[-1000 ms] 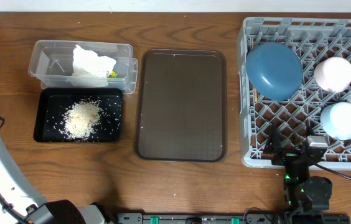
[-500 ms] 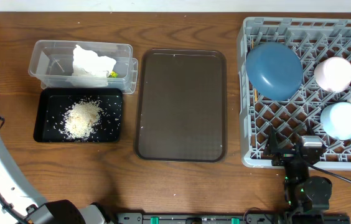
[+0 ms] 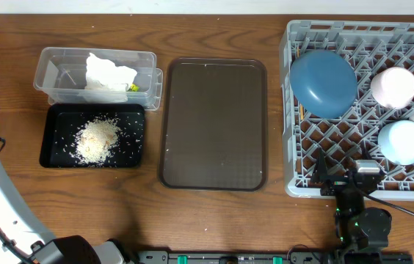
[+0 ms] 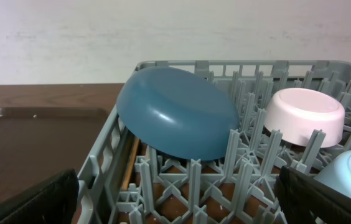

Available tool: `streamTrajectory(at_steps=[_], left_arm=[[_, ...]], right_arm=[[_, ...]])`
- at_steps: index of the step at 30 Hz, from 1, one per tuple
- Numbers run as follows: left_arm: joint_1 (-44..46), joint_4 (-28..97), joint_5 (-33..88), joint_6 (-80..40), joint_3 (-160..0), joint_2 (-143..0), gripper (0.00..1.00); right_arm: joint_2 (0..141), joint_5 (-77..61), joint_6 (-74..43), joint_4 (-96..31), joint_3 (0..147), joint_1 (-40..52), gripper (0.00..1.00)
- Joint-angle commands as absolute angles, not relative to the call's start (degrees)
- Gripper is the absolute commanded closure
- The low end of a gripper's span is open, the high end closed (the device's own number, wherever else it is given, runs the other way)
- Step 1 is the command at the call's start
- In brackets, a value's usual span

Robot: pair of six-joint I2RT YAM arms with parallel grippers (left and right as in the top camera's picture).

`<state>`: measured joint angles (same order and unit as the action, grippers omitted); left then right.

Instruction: Sort waste into correct bins and load items into the dishwasher rack

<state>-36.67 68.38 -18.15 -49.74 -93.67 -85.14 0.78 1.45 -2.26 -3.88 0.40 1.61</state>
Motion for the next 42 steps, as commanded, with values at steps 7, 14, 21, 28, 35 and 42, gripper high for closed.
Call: streamTrajectory(at_steps=[7,14,21,28,35,42], left_arm=[[-36.91,68.55,-18.65,-50.26,-93.97,-85.62,0.11],[-36.91,68.55,-18.65,-50.26,-93.97,-85.62,0.11],[-36.91,68.55,-18.65,-50.26,-93.97,-85.62,0.11],[-36.91,68.55,-18.65,-50.26,-93.97,-85.76,0.11],[-36.88,68.55,-18.65,-50.26,-93.97,-84.49,0.11],[-36.88,68.55,-18.65,-50.26,-93.97,-82.24,0.11]], right_arm=[[0.34,1.04,-1.21,-4.12,0.32,1.15,0.01],[0.34,1.04,-1.21,-4.12,0.32,1.15,0.01],[0.34,1.04,-1.21,-4.12,0.32,1.15,0.01],[0.34,1.04,-1.21,-4.12,0.32,1.15,0.01],[0.34,1.04,-1.21,-4.12,0.32,1.15,0.01],[0.34,1.04,-1.21,-4.12,0.32,1.15,0.01]])
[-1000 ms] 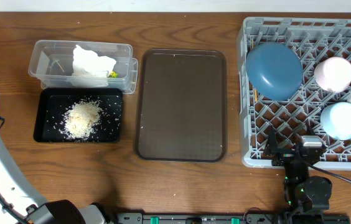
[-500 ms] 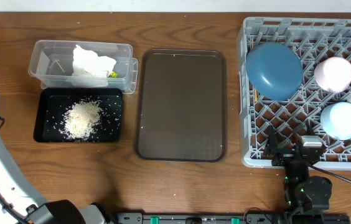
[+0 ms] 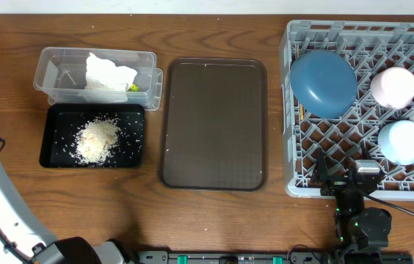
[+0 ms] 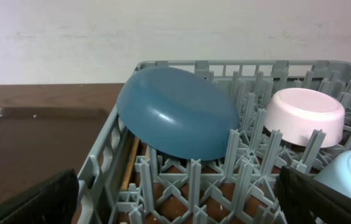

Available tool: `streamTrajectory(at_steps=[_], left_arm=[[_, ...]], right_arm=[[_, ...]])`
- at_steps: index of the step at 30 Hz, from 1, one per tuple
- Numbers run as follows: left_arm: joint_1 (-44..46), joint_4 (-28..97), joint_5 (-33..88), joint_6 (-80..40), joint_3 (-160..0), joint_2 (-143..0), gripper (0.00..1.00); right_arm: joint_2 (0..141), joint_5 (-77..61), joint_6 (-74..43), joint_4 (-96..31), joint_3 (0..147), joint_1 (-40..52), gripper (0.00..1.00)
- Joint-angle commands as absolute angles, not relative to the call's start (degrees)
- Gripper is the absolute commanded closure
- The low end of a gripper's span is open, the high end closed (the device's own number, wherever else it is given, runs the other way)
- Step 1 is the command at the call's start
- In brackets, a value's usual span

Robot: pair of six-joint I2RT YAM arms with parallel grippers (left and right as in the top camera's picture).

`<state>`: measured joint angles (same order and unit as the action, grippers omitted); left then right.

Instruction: Sort waste into correct bins and load items into the dishwasher rack

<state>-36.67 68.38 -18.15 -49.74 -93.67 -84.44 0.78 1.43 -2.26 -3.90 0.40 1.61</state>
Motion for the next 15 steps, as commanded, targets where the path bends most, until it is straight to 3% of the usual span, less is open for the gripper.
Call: streamTrajectory(at_steps=[1,12,15], left_arm=[[-36.88,68.58,-18.68,-50.24,-93.97,-81.76,0.11],[-36.88,82.41,-15.90,-48.23,-93.95,-74.65,0.11],[-35.22,81.30,-15.42,-40.49,-92.49,-73.06,0.11]], right_arm=[[0.34,1.04,-1.21,-4.12,0.32,1.15,0.01],[0.34,1.04,-1.21,-4.12,0.32,1.15,0.01],[0.34,1.04,-1.21,-4.12,0.32,1.15,0.01]])
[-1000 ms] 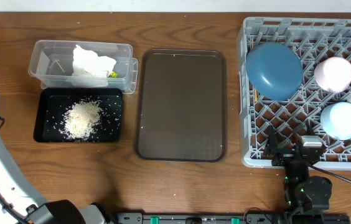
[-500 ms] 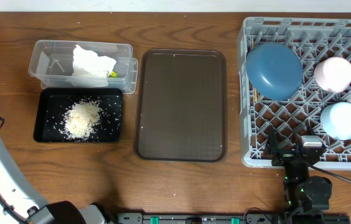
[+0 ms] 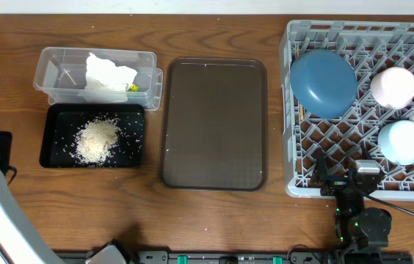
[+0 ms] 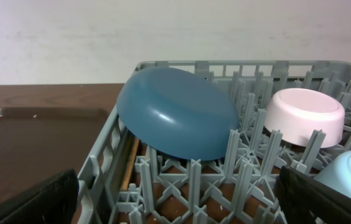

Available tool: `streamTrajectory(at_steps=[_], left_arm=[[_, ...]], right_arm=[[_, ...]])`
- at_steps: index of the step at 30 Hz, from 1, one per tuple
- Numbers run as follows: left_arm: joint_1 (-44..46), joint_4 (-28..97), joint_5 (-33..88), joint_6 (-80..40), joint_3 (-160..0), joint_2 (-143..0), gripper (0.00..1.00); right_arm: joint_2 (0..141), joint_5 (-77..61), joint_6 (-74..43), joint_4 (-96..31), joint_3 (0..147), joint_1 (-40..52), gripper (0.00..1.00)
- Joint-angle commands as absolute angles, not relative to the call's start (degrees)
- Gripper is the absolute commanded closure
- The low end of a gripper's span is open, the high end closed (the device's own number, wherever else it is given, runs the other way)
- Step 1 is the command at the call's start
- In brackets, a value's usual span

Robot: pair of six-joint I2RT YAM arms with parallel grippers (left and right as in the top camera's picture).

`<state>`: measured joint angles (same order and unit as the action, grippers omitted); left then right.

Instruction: Sort waste into correct bins and load items into the dishwasher rack

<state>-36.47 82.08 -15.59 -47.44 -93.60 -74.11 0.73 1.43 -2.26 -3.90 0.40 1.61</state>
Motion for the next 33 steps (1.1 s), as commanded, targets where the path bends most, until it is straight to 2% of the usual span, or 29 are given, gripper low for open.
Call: streamTrajectory(at_steps=[1,5,8,13,20,24,33], left_arm=[[-33.91,79.88,-15.14,-36.86,-91.05,-72.34,0.11],[-25.91,65.43,-9.43,-21.89,-78.00,-68.23,0.11],[-20.12,51.86,-5.67,-17.28,-65.84,-65.19,0.11],[-11.99,27.99,-3.60,-16.08,-44.07,-59.79,0.11],[-10.04,6.15,-3.38,-16.12,-22.57,-50.28,0.11],[-10.02,0.21,-3.40,-16.12,-16.93,-44.38,0.11],[-8.14,-0.56,-3.64,-16.08,-9.63,-29.06,0.11]], right_arm=[[0.34,1.04,-1.19,-4.12,0.32,1.15,0.01],[0.34,1.04,-1.21,-4.12,0.32,1.15,0.01],[0.34,1.04,-1.21,-4.12,0.32,1.15,0.01],[0.34,1.04,-1.21,-4.12,0.32,1.15,0.01],[0.34,1.04,-1.21,-4.12,0.32,1.15,0.01],[0.34,1.04,-1.21,-4.12,0.32,1.15,0.01],[0.34,1.04,-1.21,-4.14,0.32,1.15,0.01]])
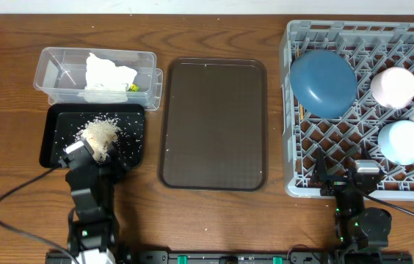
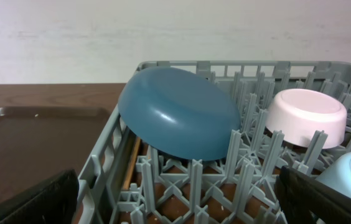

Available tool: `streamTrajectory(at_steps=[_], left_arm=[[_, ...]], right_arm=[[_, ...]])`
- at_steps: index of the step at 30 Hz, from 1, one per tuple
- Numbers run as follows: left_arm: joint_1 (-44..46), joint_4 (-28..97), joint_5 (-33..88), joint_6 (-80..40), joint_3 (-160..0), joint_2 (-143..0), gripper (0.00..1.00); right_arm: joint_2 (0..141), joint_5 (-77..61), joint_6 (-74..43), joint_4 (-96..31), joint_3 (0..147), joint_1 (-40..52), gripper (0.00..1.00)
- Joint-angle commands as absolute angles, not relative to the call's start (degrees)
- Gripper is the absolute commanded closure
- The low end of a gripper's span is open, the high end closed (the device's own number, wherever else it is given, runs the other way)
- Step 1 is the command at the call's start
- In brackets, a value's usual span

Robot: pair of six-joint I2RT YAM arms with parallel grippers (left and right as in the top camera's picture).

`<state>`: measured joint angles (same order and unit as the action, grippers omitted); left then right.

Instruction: Sort waste into correct bins and load items into the dishwasher rack

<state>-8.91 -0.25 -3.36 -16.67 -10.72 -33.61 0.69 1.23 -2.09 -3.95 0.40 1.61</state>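
The grey dishwasher rack (image 1: 292, 147) holds a blue bowl (image 1: 323, 82) (image 2: 178, 115) leaning on its tines. It also holds a pink cup (image 1: 393, 86) (image 2: 305, 115), a light-blue cup (image 1: 402, 141) and a white cup. A wooden stick (image 2: 131, 163) lies along the rack's left wall. My right gripper (image 1: 345, 177) (image 2: 175, 199) stands open at the rack's front edge, nothing between its fingers. My left gripper (image 1: 93, 155) sits over the near edge of the black bin (image 1: 51, 147) of rice and looks open and empty.
A clear bin (image 1: 53, 73) with white tissue stands behind the black bin at the far left. A brown serving tray (image 1: 214, 123) lies in the middle with nothing on it. Cables trail from both arm bases along the table's front edge.
My left arm was at the table's far left edge. It now stands at the front left, its gripper over the black bin's near edge. The right arm and the rack's contents are unchanged.
At all three earlier moments the left arm reached along the far left edge, its gripper slightly nearer the front at the last one, while the right gripper rested open at the rack. Now the left arm stands folded in front of the black bin. Nothing else has moved.
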Motion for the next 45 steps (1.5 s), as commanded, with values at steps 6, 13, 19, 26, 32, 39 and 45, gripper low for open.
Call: streamTrajectory(at_steps=[6,13,19,26,32,39,45], left_arm=[[-6.50,-0.62,-3.60,-16.12,-5.10,-17.56,0.11],[-2.68,-1.39,-7.14,-16.08,-0.23,-7.40,0.11],[-0.62,2.07,-7.31,-13.72,-0.23,-1.85,0.11],[-0.14,3.99,-2.85,-13.76,-0.23,-0.10,0.11],[1.78,4.01,-3.01,-12.38,-0.23,-0.10,0.11],[1.80,3.97,-2.98,-9.89,-0.23,-0.16,0.11],[1.80,3.97,-2.98,-9.89,-0.23,-0.23,0.11]], right_arm=[[0.34,1.04,-1.21,-4.12,0.32,1.15,0.01],[0.34,1.04,-1.21,-4.12,0.32,1.15,0.01],[0.34,1.04,-1.21,-4.12,0.32,1.15,0.01],[0.34,1.04,-1.21,-4.12,0.32,1.15,0.01],[0.34,1.04,-1.21,-4.12,0.32,1.15,0.01],[0.34,1.04,-1.21,-4.12,0.32,1.15,0.01],[0.34,1.04,-1.21,-4.12,0.32,1.15,0.01]])
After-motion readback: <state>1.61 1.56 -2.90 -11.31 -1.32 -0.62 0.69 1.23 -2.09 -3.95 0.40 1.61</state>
